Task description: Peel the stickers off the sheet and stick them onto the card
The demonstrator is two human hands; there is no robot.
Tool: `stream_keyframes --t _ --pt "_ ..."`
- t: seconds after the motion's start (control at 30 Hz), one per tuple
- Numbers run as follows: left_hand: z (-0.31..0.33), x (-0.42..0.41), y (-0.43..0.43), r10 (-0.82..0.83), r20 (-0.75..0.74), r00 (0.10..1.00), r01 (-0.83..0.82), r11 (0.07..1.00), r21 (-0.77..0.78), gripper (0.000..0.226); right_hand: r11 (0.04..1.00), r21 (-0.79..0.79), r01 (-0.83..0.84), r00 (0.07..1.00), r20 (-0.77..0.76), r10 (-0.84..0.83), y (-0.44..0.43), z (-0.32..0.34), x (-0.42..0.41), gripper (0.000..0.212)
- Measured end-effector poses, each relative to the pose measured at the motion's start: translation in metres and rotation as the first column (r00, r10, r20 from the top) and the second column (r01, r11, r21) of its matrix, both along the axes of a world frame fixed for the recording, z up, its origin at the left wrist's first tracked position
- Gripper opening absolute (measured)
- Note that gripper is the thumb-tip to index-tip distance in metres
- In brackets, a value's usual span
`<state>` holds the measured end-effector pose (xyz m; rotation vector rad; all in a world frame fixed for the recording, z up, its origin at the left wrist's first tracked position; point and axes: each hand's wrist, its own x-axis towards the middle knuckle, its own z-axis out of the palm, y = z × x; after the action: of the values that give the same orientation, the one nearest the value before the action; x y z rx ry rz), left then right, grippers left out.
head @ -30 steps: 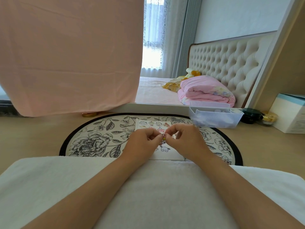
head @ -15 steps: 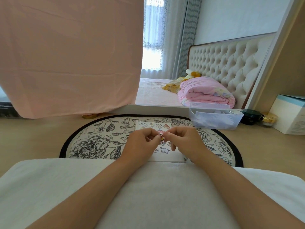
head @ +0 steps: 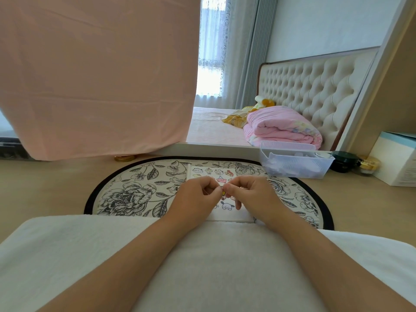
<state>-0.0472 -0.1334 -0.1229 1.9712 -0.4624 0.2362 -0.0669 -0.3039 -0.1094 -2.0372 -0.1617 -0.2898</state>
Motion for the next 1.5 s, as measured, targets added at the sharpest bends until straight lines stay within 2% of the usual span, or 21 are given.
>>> stream_keyframes --t 0.17,0.33,0.5,0.63,0.7,0.9,1.03,1.17,1.23,1.37,1.43,1.5 --pt "0.001 0.001 0.001 0.007 -0.009 1.000 -0.007 1.000 -0.002 0.018 0.981 0.179 -0.076 0.987 -0.125 0.100 -0.005 0.002 0.000 0.021" --pt "0.001 0.001 0.001 -0.002 0.001 1.000 0.002 1.000 0.010 0.016 0.993 0.083 -0.088 0.988 -0.119 0.098 -0.008 -0.002 0.002 0.018" --pt "0.000 0.002 0.001 -0.002 0.012 1.000 0.002 1.000 0.020 0.016 0.986 0.132 -0.100 0.987 -0.111 0.115 -0.007 0.002 0.000 0.014" --pt "0.000 0.002 0.001 0.001 0.016 1.000 -0.002 1.000 0.024 0.016 0.989 0.114 -0.097 0.989 -0.102 0.108 -0.006 0.002 -0.001 0.014" --pt "0.000 0.002 0.001 -0.001 0.012 1.000 0.001 1.000 0.029 0.017 0.995 0.065 -0.077 0.994 -0.071 0.082 -0.005 0.004 -0.002 0.015" --pt "-0.002 0.002 0.000 0.004 0.023 1.000 -0.006 0.998 0.059 0.015 0.971 -0.238 0.011 0.996 0.088 0.011 -0.003 0.004 -0.002 0.013" --pt "-0.002 0.001 -0.001 -0.001 0.038 0.999 -0.002 0.996 0.085 0.014 0.884 -0.458 0.090 0.973 0.229 0.019 -0.001 0.003 -0.003 0.015" --pt "-0.001 0.000 -0.001 0.014 0.042 0.999 -0.019 0.995 0.100 0.013 0.827 -0.540 0.158 0.955 0.296 0.011 0.001 0.002 -0.003 0.015" --pt "0.000 -0.001 -0.002 0.023 0.045 0.999 -0.027 0.995 0.097 0.014 0.861 -0.491 0.133 0.963 0.271 0.006 0.001 0.002 -0.002 0.016" --pt "0.000 -0.001 0.000 0.052 0.057 0.997 -0.055 0.997 0.048 0.012 0.988 -0.146 0.047 0.994 0.102 -0.033 0.006 0.004 -0.006 0.023" --pt "-0.002 0.001 0.001 0.119 0.167 0.979 -0.133 0.988 0.073 0.003 0.996 -0.065 0.067 0.995 0.073 -0.063 0.007 0.005 -0.007 0.024" --pt "-0.002 0.001 0.003 0.172 0.307 0.936 -0.214 0.971 0.109 0.014 0.995 -0.053 0.090 0.992 0.088 -0.085 0.008 0.006 -0.007 0.024"
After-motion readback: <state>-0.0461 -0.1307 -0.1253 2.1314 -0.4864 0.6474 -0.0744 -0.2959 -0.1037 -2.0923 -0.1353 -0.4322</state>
